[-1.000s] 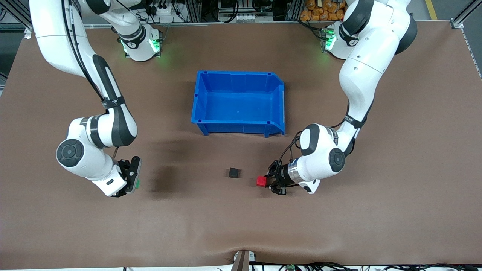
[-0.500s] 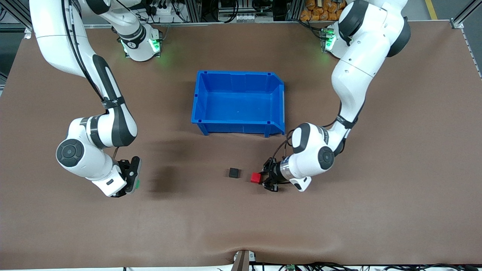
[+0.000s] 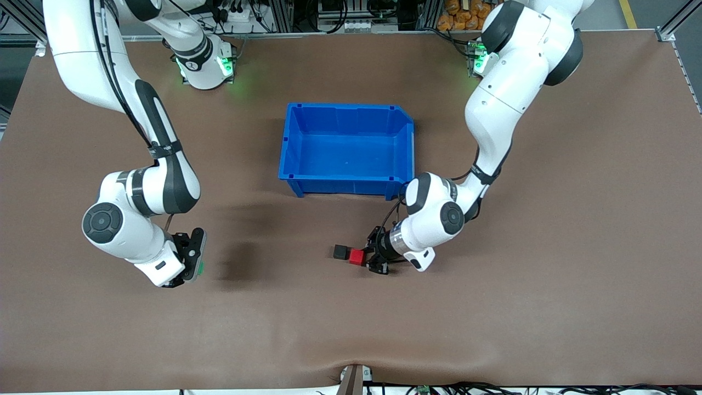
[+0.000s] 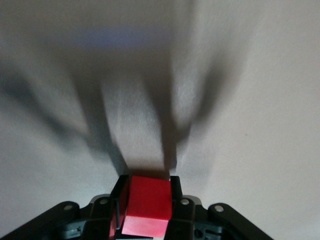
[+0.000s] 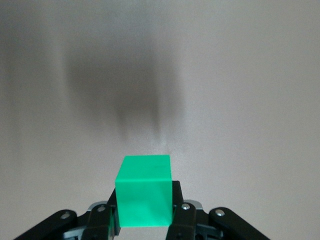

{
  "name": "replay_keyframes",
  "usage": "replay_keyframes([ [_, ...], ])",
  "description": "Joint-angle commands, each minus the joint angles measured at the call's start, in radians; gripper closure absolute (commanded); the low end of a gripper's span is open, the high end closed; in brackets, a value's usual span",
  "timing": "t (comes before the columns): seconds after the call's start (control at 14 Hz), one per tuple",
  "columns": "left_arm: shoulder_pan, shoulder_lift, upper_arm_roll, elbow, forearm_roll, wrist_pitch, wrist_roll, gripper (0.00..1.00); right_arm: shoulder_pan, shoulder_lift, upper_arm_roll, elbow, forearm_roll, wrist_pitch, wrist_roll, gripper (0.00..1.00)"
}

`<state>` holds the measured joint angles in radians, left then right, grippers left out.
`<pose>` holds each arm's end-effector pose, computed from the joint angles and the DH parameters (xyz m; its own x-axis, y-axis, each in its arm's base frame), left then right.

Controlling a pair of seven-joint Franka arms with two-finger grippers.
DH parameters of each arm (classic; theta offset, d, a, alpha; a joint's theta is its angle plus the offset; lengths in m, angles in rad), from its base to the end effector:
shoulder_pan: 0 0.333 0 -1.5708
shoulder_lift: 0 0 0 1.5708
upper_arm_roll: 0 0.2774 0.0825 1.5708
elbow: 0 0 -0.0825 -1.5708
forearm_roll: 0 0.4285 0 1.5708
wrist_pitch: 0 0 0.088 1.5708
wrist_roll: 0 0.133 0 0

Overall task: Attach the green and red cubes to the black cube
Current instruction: 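Carry the red cube with the left gripper against the black cube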

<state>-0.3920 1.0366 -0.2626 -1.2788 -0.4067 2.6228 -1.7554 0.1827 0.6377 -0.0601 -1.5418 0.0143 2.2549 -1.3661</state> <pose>0.6472 -0.4370 0.0901 0.0076 0.8556 -0.5176 0.9952 0.0440 0.0875 0.7220 0.0936 0.2041 0.0778 0.9969 -0.0080 0.9938 -0.0769 0.0797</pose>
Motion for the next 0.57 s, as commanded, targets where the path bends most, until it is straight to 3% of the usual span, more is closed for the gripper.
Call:
replay_keyframes([
  [0.0,-0.048,0.028,0.039,0.036,-0.017,0.025,-0.027,1.0,0.015,0.016,-0.001,0.023,-0.008,-0.002,0.01,1.0],
  [0.21,-0.056,0.026,0.042,0.023,-0.006,0.025,-0.022,1.0,0.026,0.016,-0.001,0.023,-0.011,-0.003,0.044,1.0],
  [0.29,-0.051,0.026,0.04,0.021,-0.01,0.025,-0.025,0.88,0.03,0.017,-0.001,0.023,-0.008,-0.002,0.044,1.0],
  [0.43,-0.047,0.019,0.042,0.021,-0.007,0.025,-0.026,0.0,0.053,0.025,-0.001,0.025,-0.005,-0.001,0.047,1.0],
  [0.5,-0.045,0.014,0.04,0.021,-0.006,0.023,-0.027,0.0,0.07,0.03,-0.001,0.026,-0.01,-0.001,0.061,1.0],
])
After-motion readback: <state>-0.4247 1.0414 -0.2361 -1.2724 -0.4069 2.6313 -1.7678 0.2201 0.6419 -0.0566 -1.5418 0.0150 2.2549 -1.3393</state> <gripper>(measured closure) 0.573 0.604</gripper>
